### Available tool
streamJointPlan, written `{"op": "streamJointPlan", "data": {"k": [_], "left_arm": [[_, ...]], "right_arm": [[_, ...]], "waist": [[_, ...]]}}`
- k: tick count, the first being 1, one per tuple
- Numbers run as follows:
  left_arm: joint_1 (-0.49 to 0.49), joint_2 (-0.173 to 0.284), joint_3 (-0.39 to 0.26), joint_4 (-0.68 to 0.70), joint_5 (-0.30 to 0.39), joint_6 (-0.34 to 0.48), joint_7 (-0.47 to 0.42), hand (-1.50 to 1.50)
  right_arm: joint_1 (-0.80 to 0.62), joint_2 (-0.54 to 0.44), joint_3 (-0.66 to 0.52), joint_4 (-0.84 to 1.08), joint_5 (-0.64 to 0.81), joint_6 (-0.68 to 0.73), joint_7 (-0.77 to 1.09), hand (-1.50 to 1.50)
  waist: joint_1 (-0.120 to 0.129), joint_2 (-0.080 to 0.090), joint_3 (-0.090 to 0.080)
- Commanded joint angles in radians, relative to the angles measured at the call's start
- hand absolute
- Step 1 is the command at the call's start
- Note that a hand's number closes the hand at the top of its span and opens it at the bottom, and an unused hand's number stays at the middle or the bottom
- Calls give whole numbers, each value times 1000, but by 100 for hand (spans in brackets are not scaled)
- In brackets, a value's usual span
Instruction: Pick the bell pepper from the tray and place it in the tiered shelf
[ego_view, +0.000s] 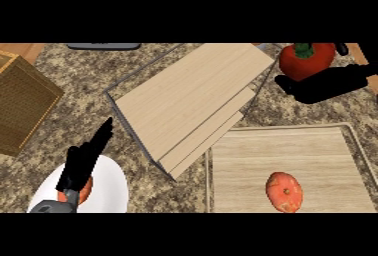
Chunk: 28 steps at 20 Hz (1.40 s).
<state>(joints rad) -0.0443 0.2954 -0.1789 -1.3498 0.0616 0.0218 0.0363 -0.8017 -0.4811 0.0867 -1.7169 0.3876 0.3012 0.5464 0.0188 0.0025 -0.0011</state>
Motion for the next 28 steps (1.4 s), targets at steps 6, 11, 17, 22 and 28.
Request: {"op": "streamJointPlan", "data": {"k": [6,11,17,22,28], "left_arm": [[-9,-9,34,79,-15,-33,-70,0],[33,-45,-9,-10,-58,9,-7,0],[4,-59,-13,-25,-61,6,21,0],[-20,-42,17,-8,-29,-24,6,0],[3,-38,1,2,-51,-26,-5,0]], "right_arm": [[-192,163,125,355,180,-86,-146,150],[-269,230,125,577,228,-124,-249,150],[-300,358,178,743,282,-178,-264,150],[-276,471,-76,780,-24,-111,-195,-150],[-262,477,-187,813,-249,-145,-220,-150]], "waist": [[-1,2,0],[3,2,1],[10,4,1],[20,13,3],[39,11,2]]}}
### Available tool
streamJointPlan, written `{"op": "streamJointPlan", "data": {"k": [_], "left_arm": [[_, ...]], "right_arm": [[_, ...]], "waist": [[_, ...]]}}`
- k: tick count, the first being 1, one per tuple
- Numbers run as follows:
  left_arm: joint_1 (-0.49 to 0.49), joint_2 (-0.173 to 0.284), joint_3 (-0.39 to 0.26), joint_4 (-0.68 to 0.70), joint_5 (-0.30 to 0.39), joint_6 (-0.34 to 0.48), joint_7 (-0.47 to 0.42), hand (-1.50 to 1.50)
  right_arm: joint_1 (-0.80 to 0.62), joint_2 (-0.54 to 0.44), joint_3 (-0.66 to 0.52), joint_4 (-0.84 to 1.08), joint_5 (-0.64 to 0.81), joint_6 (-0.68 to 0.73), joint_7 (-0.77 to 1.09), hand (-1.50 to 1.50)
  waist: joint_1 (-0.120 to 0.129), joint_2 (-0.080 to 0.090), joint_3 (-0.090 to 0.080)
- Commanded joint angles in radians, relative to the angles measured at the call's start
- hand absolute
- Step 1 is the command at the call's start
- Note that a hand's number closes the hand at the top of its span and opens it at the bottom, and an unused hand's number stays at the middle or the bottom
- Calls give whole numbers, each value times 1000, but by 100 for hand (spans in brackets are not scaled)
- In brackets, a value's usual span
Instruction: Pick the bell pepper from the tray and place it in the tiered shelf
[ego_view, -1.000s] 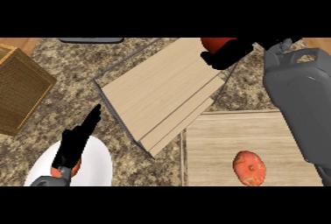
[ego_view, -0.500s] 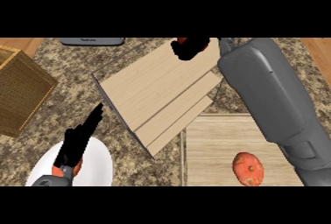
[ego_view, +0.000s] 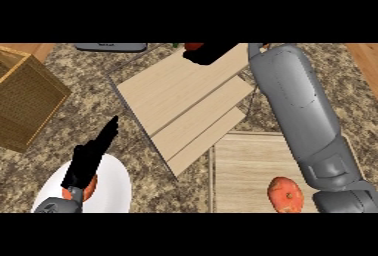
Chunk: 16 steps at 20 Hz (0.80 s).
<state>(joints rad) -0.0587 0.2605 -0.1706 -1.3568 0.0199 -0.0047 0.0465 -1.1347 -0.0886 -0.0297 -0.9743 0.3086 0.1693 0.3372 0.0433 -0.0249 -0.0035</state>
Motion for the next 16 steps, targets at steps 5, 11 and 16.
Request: {"op": "streamJointPlan", "data": {"k": [5,11,16], "left_arm": [[21,-2,5,25,-12,3,-29,0],[49,11,19,-9,-3,-3,-19,0],[74,4,17,-49,-7,9,-14,0]], "right_arm": [[29,85,-132,53,-213,-184,-57,-150],[-2,18,-259,45,-187,-356,-114,-150],[93,-143,-360,35,-212,-360,-94,-150]], "waist": [[-8,31,3],[-23,30,4],[-42,26,5]]}}
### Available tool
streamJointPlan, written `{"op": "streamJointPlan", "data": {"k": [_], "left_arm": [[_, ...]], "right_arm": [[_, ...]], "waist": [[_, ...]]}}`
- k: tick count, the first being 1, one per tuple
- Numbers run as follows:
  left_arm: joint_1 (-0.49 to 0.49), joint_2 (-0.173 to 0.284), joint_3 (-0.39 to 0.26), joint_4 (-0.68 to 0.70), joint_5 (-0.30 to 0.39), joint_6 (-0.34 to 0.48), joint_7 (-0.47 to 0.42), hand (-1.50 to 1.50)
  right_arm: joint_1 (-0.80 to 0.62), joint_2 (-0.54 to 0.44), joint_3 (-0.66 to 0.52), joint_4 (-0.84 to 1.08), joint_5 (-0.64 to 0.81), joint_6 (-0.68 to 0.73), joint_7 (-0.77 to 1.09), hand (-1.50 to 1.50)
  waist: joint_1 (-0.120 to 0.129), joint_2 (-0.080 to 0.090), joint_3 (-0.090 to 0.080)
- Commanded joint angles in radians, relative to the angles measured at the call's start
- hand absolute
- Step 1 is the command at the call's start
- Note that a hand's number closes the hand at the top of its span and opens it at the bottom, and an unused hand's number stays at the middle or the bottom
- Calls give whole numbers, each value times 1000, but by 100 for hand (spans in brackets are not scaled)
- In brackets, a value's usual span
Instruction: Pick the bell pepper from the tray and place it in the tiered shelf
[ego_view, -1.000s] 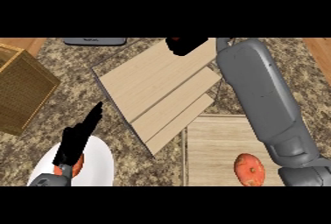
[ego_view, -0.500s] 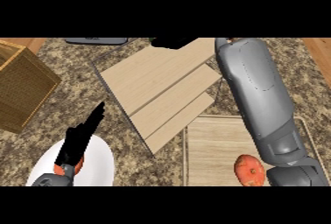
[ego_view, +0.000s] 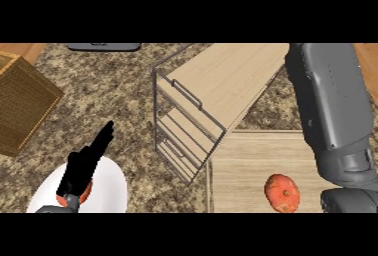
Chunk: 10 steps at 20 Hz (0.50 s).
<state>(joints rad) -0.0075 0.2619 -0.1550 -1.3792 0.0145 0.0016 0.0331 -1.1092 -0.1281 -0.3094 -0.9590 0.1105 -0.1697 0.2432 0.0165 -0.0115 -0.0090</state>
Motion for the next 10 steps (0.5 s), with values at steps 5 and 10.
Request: {"op": "streamJointPlan", "data": {"k": [5,10], "left_arm": [[1,7,34,32,4,-10,-31,0],[60,-23,-2,-35,-19,7,-22,0]], "right_arm": [[154,-284,-133,37,-81,170,0,-150],[231,-424,-197,145,-150,362,-172,-150]], "waist": [[-22,13,9],[-3,15,10]]}}
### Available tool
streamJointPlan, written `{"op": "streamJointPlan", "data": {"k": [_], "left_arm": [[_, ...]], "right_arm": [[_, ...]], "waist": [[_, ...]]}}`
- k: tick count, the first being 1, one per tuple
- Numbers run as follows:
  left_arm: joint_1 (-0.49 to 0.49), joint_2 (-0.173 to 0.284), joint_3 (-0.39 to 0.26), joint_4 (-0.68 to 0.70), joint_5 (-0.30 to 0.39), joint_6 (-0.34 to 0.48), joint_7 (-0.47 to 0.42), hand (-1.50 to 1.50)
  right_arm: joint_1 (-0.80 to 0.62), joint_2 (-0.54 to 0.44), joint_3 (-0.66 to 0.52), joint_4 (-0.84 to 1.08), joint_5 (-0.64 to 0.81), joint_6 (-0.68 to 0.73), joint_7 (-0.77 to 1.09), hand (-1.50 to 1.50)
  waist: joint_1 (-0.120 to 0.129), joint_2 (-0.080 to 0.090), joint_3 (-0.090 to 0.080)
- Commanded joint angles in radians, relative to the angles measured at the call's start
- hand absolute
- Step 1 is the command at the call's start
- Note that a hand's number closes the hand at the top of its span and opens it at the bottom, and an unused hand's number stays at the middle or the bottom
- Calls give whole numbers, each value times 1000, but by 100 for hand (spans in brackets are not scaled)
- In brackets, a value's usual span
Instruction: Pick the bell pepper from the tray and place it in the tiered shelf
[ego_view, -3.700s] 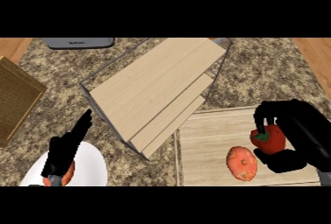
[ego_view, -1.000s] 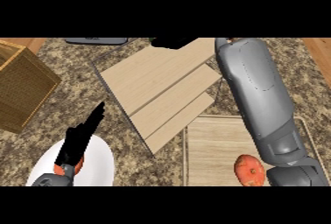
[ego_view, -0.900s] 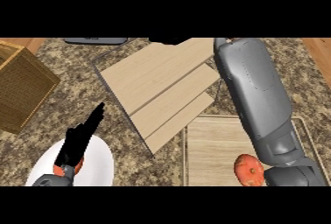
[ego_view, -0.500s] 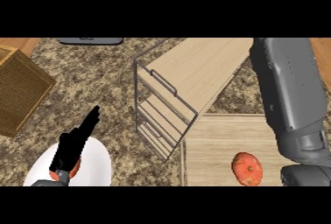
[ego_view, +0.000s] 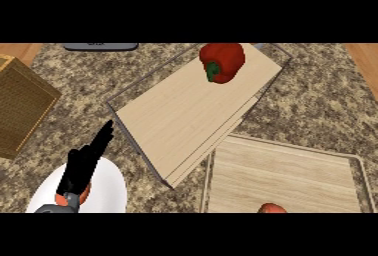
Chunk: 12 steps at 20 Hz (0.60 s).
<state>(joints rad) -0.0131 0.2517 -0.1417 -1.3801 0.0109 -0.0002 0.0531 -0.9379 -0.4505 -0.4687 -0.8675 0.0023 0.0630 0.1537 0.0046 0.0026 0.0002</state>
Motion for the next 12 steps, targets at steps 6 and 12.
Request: {"op": "streamJointPlan", "data": {"k": [6,12], "left_arm": [[44,-12,4,-4,-15,-21,-33,0],[-28,-6,31,30,-13,-51,-7,0]], "right_arm": [[65,-203,-39,185,-47,248,-225,-150],[24,-320,-10,326,-12,351,-269,-150]], "waist": [[9,1,0],[12,4,0]]}}
